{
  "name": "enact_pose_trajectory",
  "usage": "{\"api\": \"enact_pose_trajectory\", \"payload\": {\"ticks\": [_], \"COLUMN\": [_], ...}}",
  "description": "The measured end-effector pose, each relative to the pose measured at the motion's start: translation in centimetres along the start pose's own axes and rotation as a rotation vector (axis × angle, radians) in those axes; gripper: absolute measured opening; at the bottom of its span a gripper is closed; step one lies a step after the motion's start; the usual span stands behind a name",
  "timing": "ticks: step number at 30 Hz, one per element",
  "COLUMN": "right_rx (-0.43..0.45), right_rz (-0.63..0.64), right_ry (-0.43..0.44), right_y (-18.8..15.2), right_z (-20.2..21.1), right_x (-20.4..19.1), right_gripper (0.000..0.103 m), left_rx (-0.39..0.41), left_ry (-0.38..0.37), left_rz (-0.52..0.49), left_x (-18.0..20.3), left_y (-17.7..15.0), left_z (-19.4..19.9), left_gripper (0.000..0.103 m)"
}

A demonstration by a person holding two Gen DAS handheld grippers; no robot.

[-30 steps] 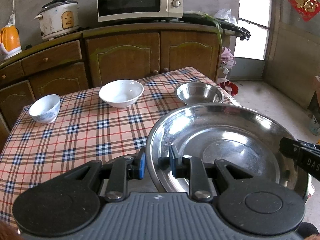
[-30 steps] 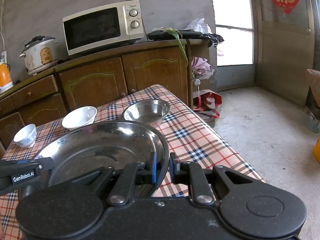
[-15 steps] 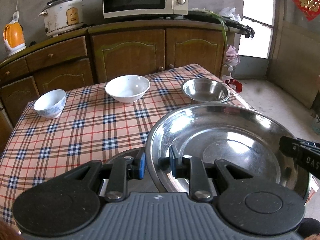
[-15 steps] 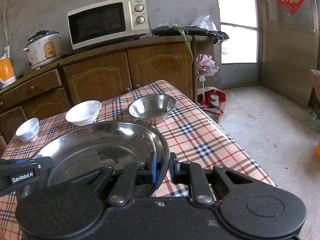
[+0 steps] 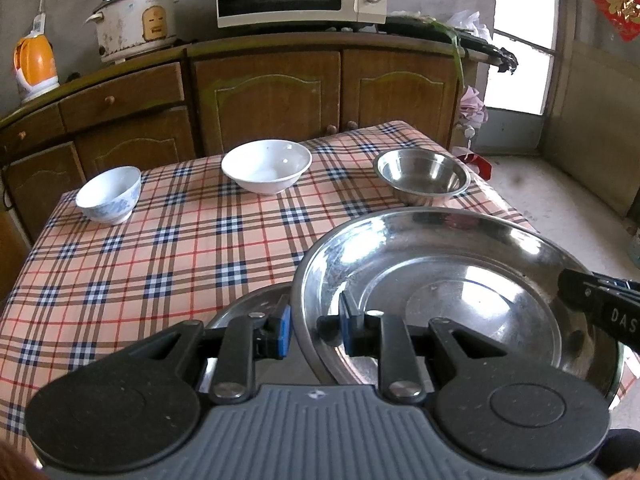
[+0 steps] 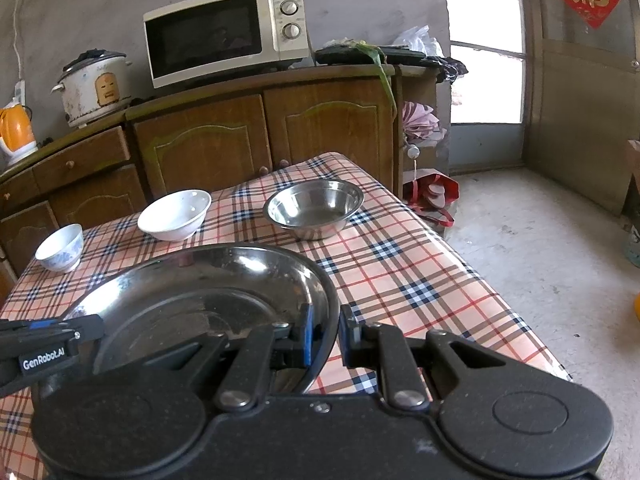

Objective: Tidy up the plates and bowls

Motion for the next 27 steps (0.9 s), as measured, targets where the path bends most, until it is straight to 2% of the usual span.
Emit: {"api": "enact_pose_trajectory", "payload": {"ticks": [27], "right_rx": [-0.032], "right_rz": [0.037], "right_ry": [0.037], "right_y": [-0.7], "right_z": [-1.1], "right_x": [-2.3], "right_gripper": [0.019], "left_rx": [-0.027], "left_ry": [0.032], "left_rz": [0.021], "left_x": [-2.2], "left_y": [-0.8], "left_z": [-0.2], "left_gripper": [0.023]}}
Point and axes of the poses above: each gripper's, at about its wrist camera, not at the fingertips, and z roughly against the way its jaws point, x to its right, y to its top, the point moved 7 cm from there along -z, roughly the way its jaws point, and after that the axes turned 15 degrees about z, right-handed, at the moved point
